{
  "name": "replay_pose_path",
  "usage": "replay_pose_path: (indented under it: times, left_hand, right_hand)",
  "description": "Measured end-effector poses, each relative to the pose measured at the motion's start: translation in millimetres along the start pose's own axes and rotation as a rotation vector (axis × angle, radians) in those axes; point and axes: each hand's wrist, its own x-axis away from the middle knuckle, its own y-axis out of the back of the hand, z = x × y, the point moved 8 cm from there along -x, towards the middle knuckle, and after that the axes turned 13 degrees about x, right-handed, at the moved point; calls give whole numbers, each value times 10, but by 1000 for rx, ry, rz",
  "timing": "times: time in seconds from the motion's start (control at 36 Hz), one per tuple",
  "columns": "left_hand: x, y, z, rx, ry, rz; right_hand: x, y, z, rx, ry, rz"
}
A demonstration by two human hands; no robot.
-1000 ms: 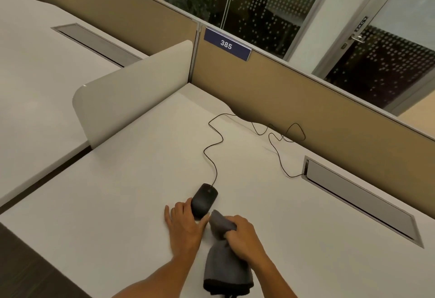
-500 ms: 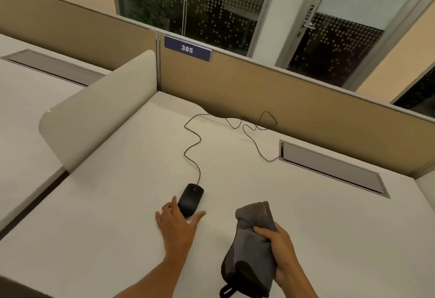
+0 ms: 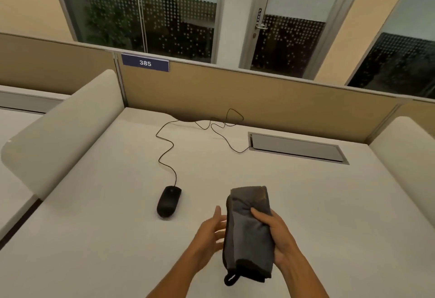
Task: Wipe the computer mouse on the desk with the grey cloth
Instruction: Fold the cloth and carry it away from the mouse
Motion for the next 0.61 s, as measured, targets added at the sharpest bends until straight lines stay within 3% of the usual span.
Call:
replay_pose_path:
  times: [0.06, 0.14, 0.25, 0.39, 0.61]
  left_hand:
    - [79, -254, 63, 113, 11, 92]
    - [234, -624, 61, 90, -42, 178]
    - [351, -959, 33, -59, -150, 166]
    - [469, -1268, 106, -44, -236, 101]
    - [618, -1756, 287, -88, -293, 48]
  right_hand:
    - [54, 83, -12, -43, 15, 41]
    - [157, 262, -51, -83, 24, 58]
    - [325, 544, -71, -90, 63, 19]
    - [507, 991, -218, -56, 63, -147]
    - [782, 1357, -438, -190, 17, -61]
